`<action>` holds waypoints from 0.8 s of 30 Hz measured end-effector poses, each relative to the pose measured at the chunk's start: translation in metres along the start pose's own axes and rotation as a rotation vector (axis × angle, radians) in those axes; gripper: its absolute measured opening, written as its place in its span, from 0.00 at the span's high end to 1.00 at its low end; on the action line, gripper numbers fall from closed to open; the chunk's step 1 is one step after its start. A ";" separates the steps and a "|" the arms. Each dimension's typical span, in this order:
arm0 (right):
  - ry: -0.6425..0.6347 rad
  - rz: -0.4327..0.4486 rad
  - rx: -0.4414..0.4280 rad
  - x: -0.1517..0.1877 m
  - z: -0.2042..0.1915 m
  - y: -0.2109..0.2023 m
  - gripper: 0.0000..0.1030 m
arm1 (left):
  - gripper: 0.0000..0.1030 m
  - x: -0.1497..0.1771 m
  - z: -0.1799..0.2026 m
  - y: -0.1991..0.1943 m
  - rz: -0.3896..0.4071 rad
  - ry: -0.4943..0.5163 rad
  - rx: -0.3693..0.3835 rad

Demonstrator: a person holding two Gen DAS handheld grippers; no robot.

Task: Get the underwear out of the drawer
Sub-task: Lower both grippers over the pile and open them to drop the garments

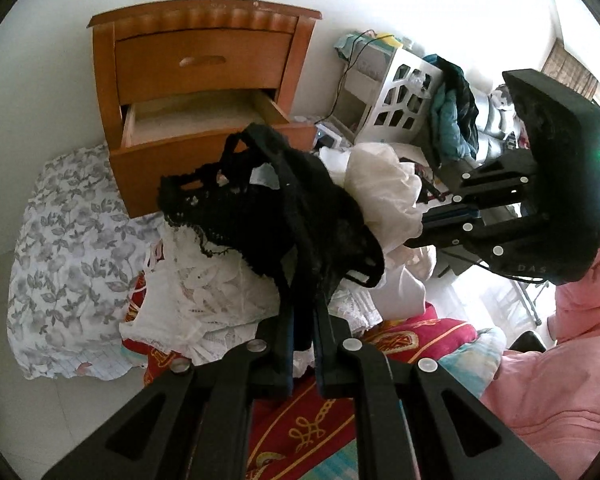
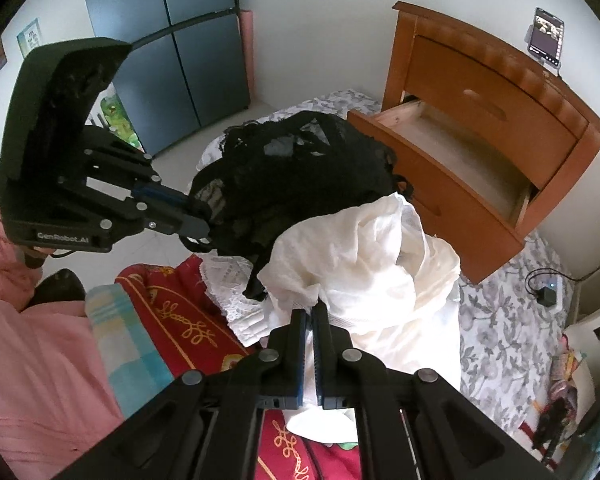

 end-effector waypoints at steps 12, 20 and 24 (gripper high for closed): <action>0.040 0.041 -0.016 0.007 0.004 -0.013 0.95 | 0.69 0.001 -0.002 -0.018 0.064 -0.012 -0.035; 0.053 0.073 -0.012 0.008 0.003 -0.024 0.73 | 0.46 0.002 0.000 -0.029 0.115 -0.003 -0.078; 0.074 0.102 -0.001 0.012 0.005 -0.030 0.55 | 0.43 0.001 0.000 -0.032 0.139 -0.008 -0.110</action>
Point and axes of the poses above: each gripper's, at about its wrist camera, not at the fingertips, and y roughly the way its jaws point, z to its right, x to its underside, the point moved 8 cm from there along y, roughly the way its jaws point, and after that the axes turned 8 degrees about -z, right-handed, at the moved point
